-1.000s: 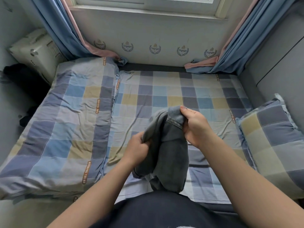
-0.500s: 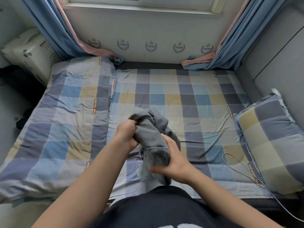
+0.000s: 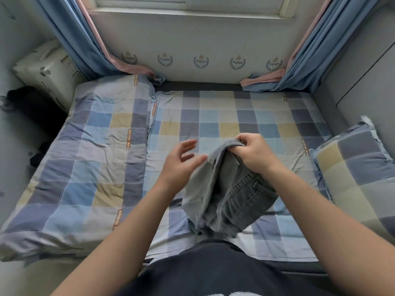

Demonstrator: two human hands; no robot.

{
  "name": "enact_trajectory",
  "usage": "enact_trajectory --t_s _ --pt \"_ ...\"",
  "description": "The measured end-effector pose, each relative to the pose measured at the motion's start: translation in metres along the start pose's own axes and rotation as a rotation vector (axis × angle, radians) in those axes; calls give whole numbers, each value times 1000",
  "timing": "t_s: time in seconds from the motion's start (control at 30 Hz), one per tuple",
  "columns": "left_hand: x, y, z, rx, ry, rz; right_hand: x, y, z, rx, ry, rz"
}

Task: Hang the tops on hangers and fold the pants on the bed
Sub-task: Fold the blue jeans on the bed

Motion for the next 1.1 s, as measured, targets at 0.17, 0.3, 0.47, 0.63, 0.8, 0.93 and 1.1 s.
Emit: enact_trajectory --t_s 0.17,0.3,0.47,0.63,0.8,0.93,1.1 --pt "39 -18 0 18 -211 -311 14 -9 8 135 -216 -69" --pt "42 -45 -4 -6 -110 -386 5 -20 15 215 -269 -334" --pt "47 -68 2 -50 -118 -472 -16 -32 17 289 -207 -622" --pt "53 -18 31 315 -20 -162 -23 -25 8 415 -39 -883" --pt "65 -30 32 255 -112 -305 -11 -30 -5 328 9 -1386" --pt "47 -58 10 82 -7 -471 -11 -29 -3 309 16 -1373" --pt "8 -84 -4 -103 119 -376 -22 3 -2 339 194 -1461"
Point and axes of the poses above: each hand's wrist, its own z-axis away from the middle knuckle, its own x-axis out of the palm, y = z × x, the point moved 8 cm from there along -z, towards the middle knuckle, and after that the axes turned 6 degrees about -y, right-handed, at the moved point
